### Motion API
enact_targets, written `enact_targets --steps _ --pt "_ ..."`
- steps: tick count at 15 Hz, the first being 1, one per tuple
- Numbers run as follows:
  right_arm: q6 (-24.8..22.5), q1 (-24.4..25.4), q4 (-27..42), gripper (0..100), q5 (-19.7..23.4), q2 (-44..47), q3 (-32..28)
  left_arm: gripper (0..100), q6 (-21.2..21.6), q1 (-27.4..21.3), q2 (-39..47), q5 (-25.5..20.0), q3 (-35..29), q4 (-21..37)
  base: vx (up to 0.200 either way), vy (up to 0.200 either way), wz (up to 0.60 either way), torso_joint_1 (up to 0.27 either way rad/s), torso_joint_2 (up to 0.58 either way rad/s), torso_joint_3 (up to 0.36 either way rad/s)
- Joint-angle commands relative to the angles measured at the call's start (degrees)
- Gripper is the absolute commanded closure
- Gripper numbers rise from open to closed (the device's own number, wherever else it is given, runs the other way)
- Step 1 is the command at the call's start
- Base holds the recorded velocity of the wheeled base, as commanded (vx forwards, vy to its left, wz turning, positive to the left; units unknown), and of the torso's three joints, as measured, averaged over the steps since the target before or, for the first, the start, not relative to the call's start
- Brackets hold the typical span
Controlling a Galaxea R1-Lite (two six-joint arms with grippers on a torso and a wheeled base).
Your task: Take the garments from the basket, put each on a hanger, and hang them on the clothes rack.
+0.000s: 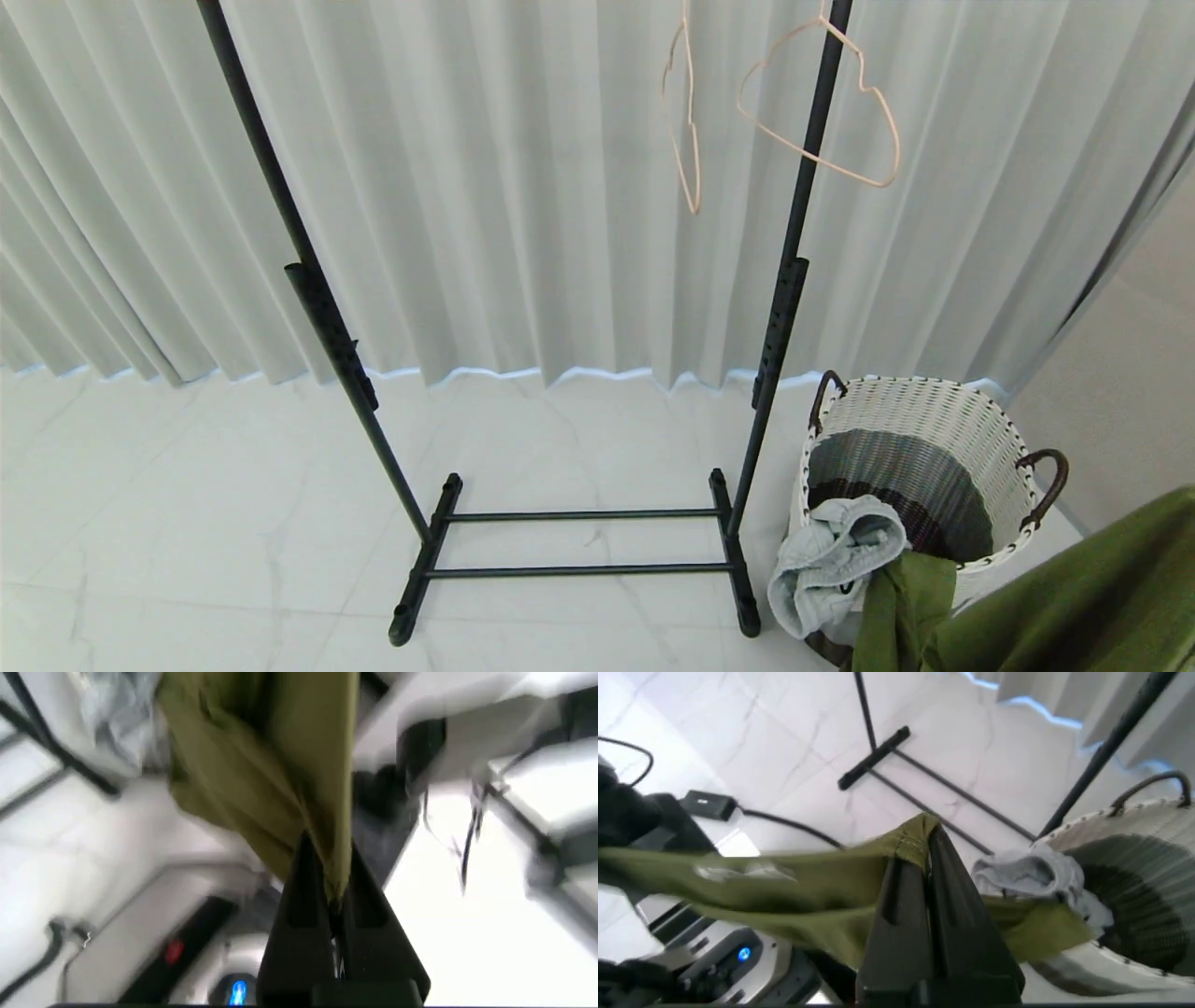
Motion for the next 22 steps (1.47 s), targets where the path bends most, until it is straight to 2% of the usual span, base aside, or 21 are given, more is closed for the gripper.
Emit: enact_targets --steps 1,5,11,13,15,17,20,22 --pt "-0.01 0.25 -2.58 100 -0.19 4.09 0.45 100 -0.25 5.99 0.36 1.60 3.41 -0.16 0.000 0.000 0.00 0.000 0.00 0.000" --pt "0.08 0.16 -6.36 100 -0.19 5.85 1.51 100 -0.34 11.26 3.26 2.91 3.06 -0.25 0.000 0.000 0.00 0.000 0.00 0.000" --pt "0.08 0.16 -6.71 100 -0.19 5.76 2.65 100 -0.25 16.71 3.88 3.18 3.06 -0.25 0.000 0.000 0.00 0.000 0.00 0.000" --pt "0.08 0.16 -8.29 100 -0.19 6.02 3.09 100 0.19 19.88 3.61 5.37 2.71 -0.25 0.000 0.000 0.00 0.000 0.00 0.000" --pt "0.16 0.25 -12.42 100 -0.19 7.34 4.23 100 2.74 24.45 3.53 8.80 2.62 -0.43 0.000 0.000 0.00 0.000 0.00 0.000" --pt "0.16 0.25 -16.29 100 -0.19 9.80 4.06 100 5.38 28.05 1.68 9.07 -0.02 -0.78 0.000 0.000 0.00 0.000 0.00 0.000" --pt "0.43 0.25 -23.58 100 -0.19 13.76 2.83 100 14.43 33.50 -1.04 8.80 -4.85 -0.78 0.000 0.000 0.00 0.000 0.00 0.000" --pt "0.43 0.25 -24.55 100 -0.19 16.22 -0.51 100 18.39 37.02 -1.75 8.71 -8.19 -0.78 0.000 0.000 0.00 0.000 0.00 0.000"
